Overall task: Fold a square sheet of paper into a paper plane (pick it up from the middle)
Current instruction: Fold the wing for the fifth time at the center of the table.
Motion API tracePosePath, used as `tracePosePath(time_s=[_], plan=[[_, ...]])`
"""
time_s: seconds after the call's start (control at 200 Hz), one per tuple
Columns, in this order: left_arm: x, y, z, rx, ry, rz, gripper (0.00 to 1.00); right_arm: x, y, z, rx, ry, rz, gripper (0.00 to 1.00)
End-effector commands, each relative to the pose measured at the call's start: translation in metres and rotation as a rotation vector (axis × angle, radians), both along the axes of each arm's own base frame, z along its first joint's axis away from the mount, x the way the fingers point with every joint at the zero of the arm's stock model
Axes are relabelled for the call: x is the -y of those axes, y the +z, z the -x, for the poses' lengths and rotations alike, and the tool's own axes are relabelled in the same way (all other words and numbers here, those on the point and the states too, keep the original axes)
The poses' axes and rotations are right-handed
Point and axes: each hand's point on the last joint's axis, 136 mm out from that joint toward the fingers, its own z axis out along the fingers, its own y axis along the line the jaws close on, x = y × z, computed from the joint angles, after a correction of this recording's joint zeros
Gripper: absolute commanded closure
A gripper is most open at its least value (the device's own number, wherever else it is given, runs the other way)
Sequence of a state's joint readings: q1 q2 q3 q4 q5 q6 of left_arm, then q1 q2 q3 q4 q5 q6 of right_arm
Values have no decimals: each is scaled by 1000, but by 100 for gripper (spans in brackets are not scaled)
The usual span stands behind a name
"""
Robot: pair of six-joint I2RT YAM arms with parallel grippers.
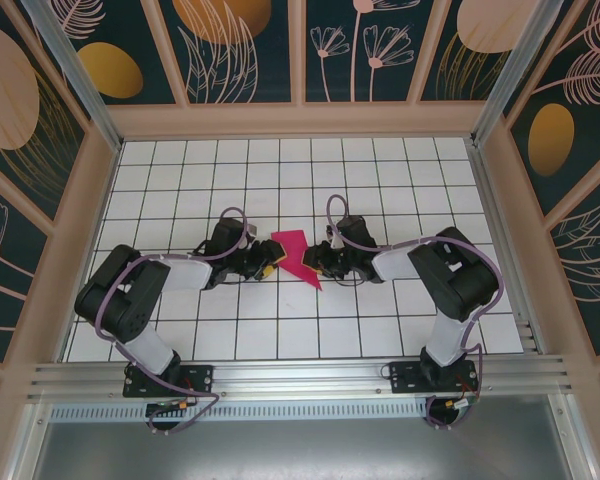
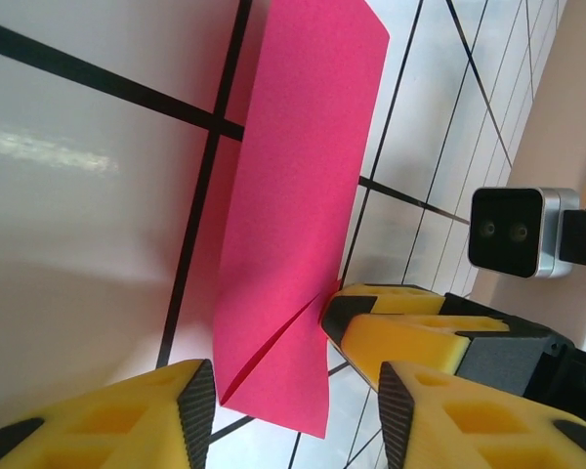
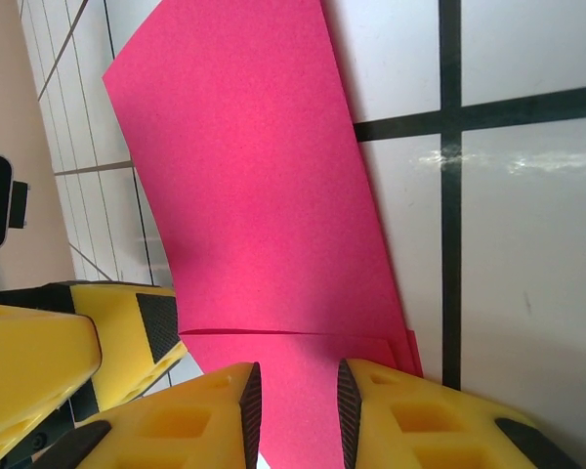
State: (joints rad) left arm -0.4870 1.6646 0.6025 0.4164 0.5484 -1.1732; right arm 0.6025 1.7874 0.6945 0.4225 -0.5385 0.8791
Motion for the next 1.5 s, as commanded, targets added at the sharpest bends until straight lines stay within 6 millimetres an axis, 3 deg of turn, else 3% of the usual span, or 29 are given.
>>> tracePosePath(time_s=[0.0,0.19,0.31,0.33,0.495,0.646,0.861,1.116,1.276,1.491], plan=[[10,5,-4,12,-22,39,51,11,-14,11,-61,-8,26,70],[14,8,-6,24,-30,66,57,8,-8,8,-34,4,7,68],[17,14,-8,35,-30,88,73,5,2,4,29,30,0,66],[16,4,-7,12,-29,76,75,5,4,3,45,36,3,65],[17,5,-8,6,-28,75,93,8,27,-15,206,48,127,53],[16,7,-9,5,-18,71,96,13,45,-22,380,73,225,44],[15,8,-12,-7,-3,65,97,9,60,-14,715,158,456,45],[17,12,-17,-10,2,60,97,7,39,3,841,288,533,48],[17,13,-18,-11,2,52,97,-8,35,27,993,421,539,50],[17,13,-18,-19,4,49,100,-17,27,21,1066,450,607,50]])
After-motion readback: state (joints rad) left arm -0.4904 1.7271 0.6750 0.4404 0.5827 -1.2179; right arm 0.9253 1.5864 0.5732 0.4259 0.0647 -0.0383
